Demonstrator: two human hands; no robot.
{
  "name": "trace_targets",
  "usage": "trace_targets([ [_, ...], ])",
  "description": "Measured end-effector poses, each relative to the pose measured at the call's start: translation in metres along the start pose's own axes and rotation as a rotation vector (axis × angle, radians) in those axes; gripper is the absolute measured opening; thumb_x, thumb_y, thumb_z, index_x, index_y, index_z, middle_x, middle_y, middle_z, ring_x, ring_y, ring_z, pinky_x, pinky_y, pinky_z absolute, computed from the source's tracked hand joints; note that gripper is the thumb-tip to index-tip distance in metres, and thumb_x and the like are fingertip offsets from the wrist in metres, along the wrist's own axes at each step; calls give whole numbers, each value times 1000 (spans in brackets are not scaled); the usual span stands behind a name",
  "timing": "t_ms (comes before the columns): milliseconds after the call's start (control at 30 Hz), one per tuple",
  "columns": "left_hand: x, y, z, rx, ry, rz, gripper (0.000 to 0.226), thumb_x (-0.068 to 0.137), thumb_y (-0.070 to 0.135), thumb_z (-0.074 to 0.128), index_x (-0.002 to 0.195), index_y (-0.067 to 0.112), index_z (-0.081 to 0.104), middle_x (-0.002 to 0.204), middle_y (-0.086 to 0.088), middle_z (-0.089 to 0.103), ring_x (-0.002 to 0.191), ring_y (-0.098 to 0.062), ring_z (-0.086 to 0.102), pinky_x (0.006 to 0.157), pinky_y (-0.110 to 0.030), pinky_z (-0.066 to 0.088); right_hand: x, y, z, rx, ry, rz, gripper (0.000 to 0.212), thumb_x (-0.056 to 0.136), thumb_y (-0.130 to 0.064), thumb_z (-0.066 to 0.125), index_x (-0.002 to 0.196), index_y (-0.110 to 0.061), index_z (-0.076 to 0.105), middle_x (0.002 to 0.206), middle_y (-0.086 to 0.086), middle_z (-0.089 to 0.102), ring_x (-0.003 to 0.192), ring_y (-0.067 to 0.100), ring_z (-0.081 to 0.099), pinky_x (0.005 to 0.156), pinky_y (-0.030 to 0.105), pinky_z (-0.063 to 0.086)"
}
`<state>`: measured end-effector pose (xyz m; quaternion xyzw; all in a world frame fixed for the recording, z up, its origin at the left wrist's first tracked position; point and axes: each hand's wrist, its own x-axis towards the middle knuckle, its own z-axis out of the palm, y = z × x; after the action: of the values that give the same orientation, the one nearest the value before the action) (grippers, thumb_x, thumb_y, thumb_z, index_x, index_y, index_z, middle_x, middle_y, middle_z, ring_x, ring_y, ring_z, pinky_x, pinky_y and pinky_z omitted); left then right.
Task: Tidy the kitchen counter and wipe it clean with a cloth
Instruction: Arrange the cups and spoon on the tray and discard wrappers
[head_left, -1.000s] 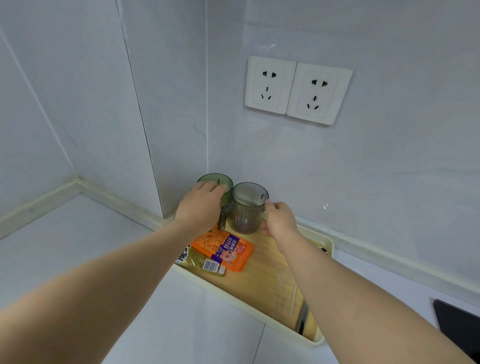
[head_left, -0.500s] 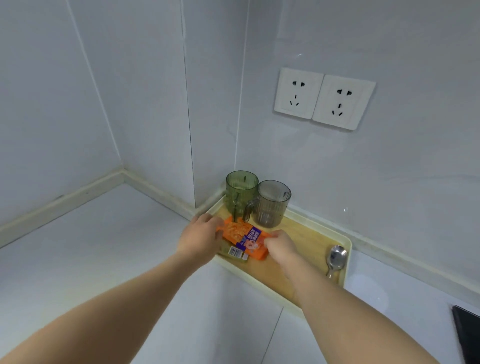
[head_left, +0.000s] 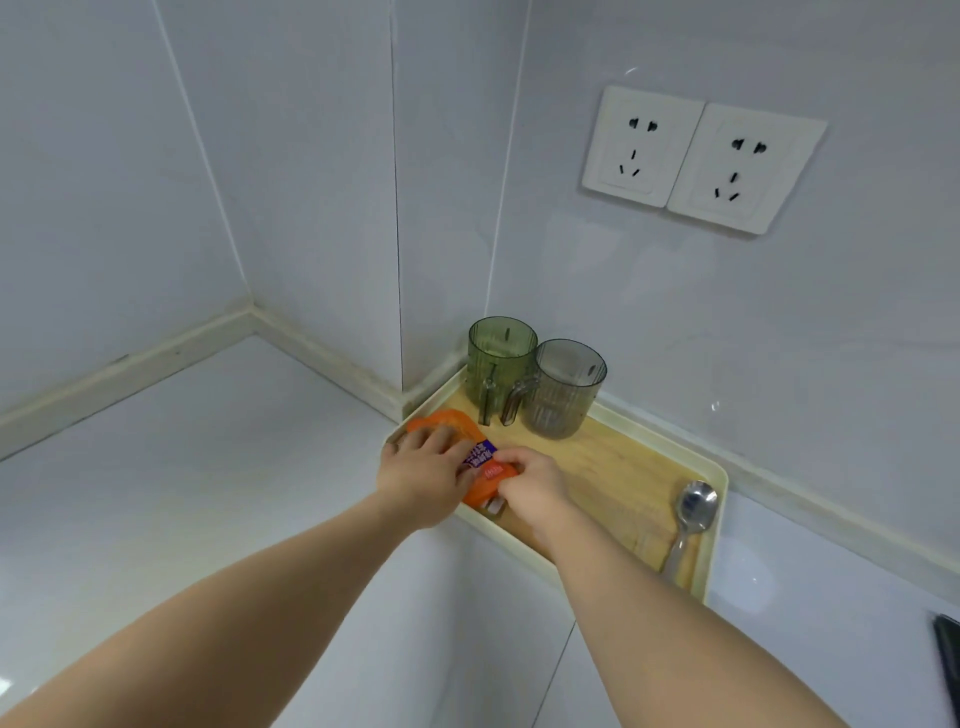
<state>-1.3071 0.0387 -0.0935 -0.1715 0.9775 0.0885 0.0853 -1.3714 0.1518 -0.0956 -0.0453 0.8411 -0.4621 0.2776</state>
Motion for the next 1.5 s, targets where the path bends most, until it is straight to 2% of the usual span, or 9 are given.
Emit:
trace_targets([
  [100, -5, 5, -5, 120, 22, -16, 50, 97, 53, 23, 144, 36, 26, 147, 2, 32, 135, -27, 29, 107, -44, 23, -4, -2, -9, 29, 14, 8, 29, 91, 3, 47, 111, -13, 60, 111, 10, 62, 83, 21, 60, 67, 22, 48],
  [367, -11, 14, -4, 85, 13, -37, 50, 99, 49, 26, 142, 26, 32, 145, -6, 33, 134, -31, 30, 111, -43, 26, -14, -13, -9, -91, -51, -2, 33, 94, -13, 51, 126, -14, 56, 124, 8, 60, 108, 22, 56, 92, 30, 48],
  [533, -24, 16, -21, -16, 32, -63, 46, 99, 43, 31, 140, 23, 37, 146, -5, 33, 136, -30, 27, 111, -43, 25, -34, -24, -23, -121, -14, 2, 28, 92, -13, 53, 119, -11, 58, 114, 8, 60, 94, 18, 49, 79, 26, 38],
  [733, -61, 23, -49, -18, 101, -51, 45, 99, 40, 37, 140, 22, 37, 147, -4, 32, 136, -27, 27, 108, -41, 29, -74, -33, -31, -186, -22, -48, 26, 91, -14, 53, 115, -6, 61, 114, 13, 62, 98, 25, 53, 91, 33, 46],
  [867, -101, 30, -67, -45, 178, -59, 44, 98, 34, 40, 140, 21, 38, 144, -4, 36, 133, -27, 31, 107, -39, 31, -110, -39, -34, -153, -32, -121, 20, 89, -13, 56, 108, -7, 62, 102, 11, 61, 80, 20, 53, 76, 29, 42],
  [933, -119, 34, -74, -49, 216, -76, 43, 98, 32, 40, 140, 21, 38, 143, -4, 37, 131, -27, 34, 106, -39, 32, -125, -42, -33, -142, -29, -159, 23, 90, -13, 54, 110, -7, 62, 104, 12, 61, 86, 23, 52, 76, 28, 40],
  [1233, -235, 29, -56, -74, 322, -394, 40, 98, 24, 39, 137, 18, 37, 139, -6, 44, 128, -28, 40, 100, -38, 36, -203, -25, 9, -156, -247, -325, 20, 92, -12, 44, 107, -12, 57, 78, 1, 48, 81, 20, 47, 80, 33, 43],
  [1300, -269, 15, -46, -87, 327, -476, 40, 98, 24, 39, 137, 18, 37, 137, -6, 45, 126, -28, 42, 99, -37, 37, -226, -20, 31, -201, -327, -360, 15, 92, -14, 44, 102, -15, 55, 84, 2, 50, 87, 22, 47, 82, 33, 44],
  [1500, -385, -25, -23, -179, 390, -738, 43, 98, 24, 41, 140, 18, 33, 138, -7, 44, 124, -29, 44, 95, -38, 40, -310, -11, 103, -292, -531, -473, 11, 91, -12, 46, 90, -16, 56, 72, -2, 48, 64, 15, 43, 53, 22, 33],
])
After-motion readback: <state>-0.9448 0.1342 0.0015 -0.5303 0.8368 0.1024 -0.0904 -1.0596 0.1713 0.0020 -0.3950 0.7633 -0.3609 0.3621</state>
